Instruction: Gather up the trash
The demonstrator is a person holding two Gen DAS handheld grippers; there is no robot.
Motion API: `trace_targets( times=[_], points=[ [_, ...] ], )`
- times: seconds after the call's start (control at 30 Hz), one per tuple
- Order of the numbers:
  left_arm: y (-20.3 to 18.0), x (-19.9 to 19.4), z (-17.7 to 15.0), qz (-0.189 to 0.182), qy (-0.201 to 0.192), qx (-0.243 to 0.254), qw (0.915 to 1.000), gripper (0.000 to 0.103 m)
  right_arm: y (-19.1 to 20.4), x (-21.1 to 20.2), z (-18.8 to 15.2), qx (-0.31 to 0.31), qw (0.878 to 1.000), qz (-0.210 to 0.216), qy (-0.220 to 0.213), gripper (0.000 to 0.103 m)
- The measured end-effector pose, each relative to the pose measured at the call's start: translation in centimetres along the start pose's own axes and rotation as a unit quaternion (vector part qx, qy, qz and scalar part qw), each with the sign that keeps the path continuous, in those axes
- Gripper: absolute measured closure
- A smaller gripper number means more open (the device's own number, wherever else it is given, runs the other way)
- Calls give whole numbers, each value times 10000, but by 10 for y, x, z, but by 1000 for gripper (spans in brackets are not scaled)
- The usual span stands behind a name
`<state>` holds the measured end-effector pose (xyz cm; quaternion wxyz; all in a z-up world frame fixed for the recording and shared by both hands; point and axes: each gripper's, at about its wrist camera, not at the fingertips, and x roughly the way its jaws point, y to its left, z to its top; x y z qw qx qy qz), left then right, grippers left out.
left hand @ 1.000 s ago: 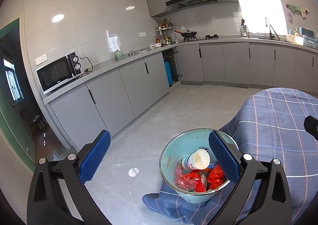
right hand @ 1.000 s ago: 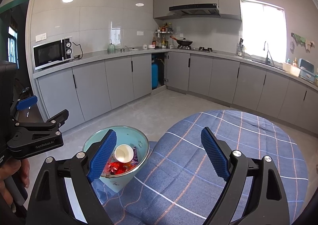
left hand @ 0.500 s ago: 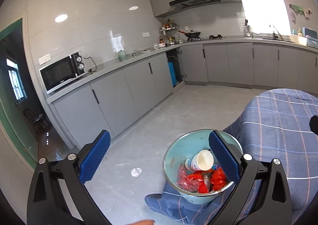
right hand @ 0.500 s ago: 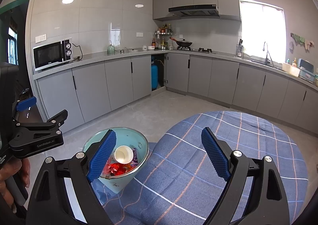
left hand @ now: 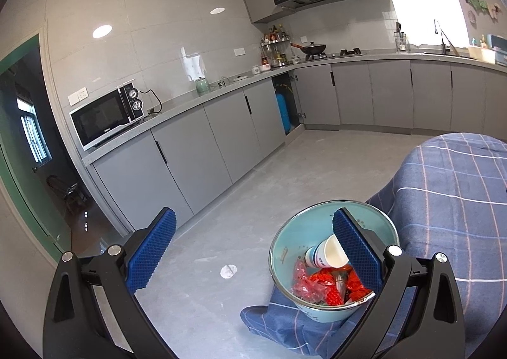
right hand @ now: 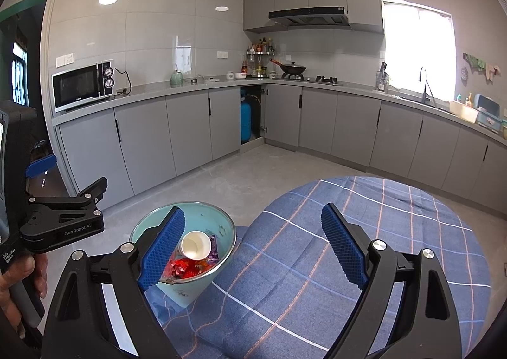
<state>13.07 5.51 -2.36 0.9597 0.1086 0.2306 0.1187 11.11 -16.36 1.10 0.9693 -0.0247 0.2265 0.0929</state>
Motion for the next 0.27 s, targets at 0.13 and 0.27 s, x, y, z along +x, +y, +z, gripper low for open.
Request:
trace_targets(
  times=[0.13,0.27],
  points=[
    [4,-1,2,-69,-28,-144,9999,6,-3,-1,0,28,10000,-34,-29,14],
    [6,-2,2,-87,-54,-147,9998,6,-4,-1,-1,49,10000,-53,-30,14]
  ],
)
